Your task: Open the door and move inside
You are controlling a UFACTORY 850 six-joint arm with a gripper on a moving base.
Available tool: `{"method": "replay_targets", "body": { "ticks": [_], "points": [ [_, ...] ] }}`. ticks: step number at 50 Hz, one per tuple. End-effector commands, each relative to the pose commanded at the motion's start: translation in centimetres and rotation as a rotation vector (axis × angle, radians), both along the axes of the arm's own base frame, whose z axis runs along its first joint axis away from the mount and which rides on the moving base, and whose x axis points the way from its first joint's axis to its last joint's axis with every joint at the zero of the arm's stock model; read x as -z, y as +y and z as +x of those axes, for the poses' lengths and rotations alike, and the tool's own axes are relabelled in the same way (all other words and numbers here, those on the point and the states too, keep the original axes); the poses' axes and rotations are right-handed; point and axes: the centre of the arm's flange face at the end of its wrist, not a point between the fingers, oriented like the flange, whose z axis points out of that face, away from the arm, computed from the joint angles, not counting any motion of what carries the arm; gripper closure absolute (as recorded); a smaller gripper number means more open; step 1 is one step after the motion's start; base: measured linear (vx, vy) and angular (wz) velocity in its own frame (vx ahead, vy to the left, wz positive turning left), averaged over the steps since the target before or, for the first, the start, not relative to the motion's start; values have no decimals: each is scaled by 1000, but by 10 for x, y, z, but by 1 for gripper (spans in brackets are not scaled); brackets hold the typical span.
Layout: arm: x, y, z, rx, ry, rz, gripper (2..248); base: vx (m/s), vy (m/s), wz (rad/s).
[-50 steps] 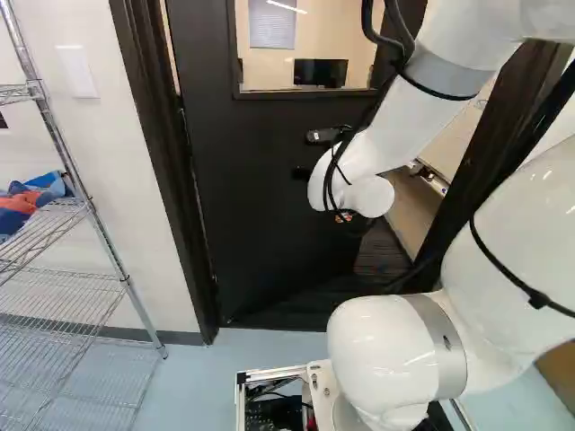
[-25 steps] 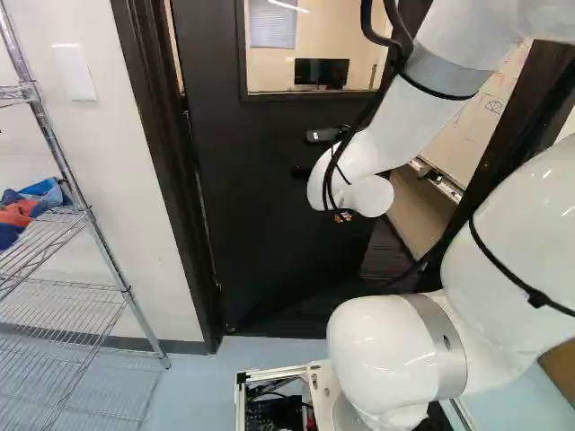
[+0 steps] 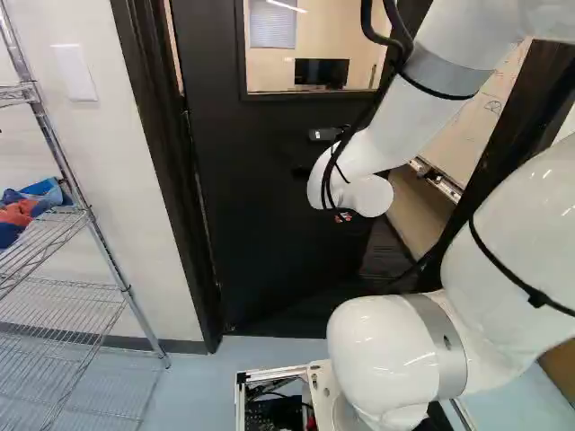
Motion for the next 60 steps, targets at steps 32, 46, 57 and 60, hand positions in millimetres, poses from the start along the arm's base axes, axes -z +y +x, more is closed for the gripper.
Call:
{"method": "replay_targets", "body": {
  "ticks": [32,46,57,60],
  "points": [
    [0,-14,18,247,-3,143,3,0,0,0],
    [0,-19,31,354,-3,206,3,0,0,0],
    [0,-19,43,385,-3,226,3,0,0,0],
    [0,-18,46,385,-2,227,3,0,0,0]
  ]
}}
